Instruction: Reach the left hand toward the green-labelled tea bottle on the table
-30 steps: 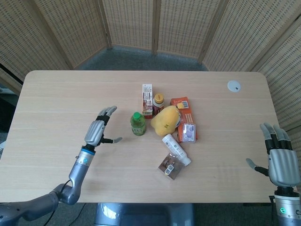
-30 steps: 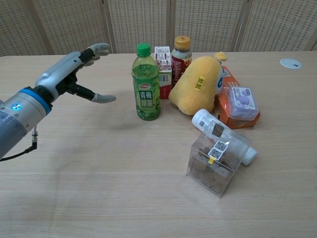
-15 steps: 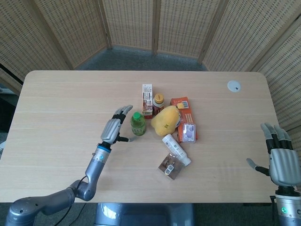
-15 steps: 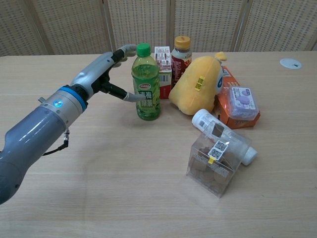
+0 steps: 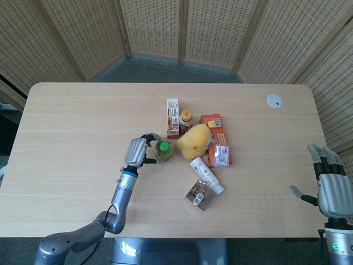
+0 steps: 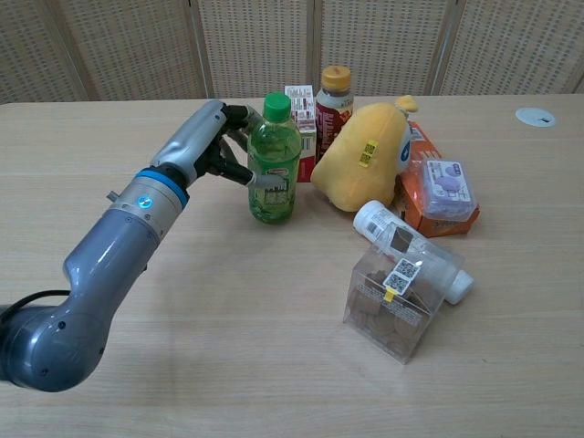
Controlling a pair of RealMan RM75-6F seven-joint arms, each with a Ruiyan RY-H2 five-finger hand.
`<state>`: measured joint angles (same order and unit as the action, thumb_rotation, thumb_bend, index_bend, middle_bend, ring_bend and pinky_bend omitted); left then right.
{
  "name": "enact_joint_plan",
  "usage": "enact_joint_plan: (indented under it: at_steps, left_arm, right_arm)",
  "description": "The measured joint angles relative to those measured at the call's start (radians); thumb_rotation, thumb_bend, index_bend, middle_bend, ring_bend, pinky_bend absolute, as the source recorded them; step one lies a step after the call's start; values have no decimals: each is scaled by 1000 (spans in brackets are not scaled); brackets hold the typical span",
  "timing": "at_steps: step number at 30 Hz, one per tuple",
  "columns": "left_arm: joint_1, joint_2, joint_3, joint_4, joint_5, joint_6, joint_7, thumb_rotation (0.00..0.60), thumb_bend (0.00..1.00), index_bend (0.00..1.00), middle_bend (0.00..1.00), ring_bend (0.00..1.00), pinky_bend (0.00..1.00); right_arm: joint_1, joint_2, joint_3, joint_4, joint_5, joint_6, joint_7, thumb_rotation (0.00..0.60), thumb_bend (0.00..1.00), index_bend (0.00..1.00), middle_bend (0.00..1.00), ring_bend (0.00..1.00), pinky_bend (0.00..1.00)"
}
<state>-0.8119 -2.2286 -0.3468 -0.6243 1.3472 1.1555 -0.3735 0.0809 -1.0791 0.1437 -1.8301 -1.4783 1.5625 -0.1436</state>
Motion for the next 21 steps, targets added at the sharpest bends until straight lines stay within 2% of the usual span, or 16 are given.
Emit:
enact_joint_plan:
  at_steps: [5,10,16,21]
  left_arm:
    - [-4,-13,3,23,8,44,-11,600,122,781,697,549,635]
    - [1,16,6,-9,25,100,-15,600,122,783,697,550,635]
    - [12,89,0,-119,40,151,13,600,122,781,681,550,634]
    - [27,179,-10,-275,56,197,70,600,122,781,676,550,635]
  right_arm:
    - [-1,3,1,-1,2,2,2,600,0,0,0,0,0]
    - [0,2,-1,-2,-1,1,-1,600,0,0,0,0,0]
    - [-2,1,-3,-8,-7,5,-8,600,0,0,0,0,0]
    - [-4,-1,-7,-14,-17,10,-19,600,0,0,0,0,0]
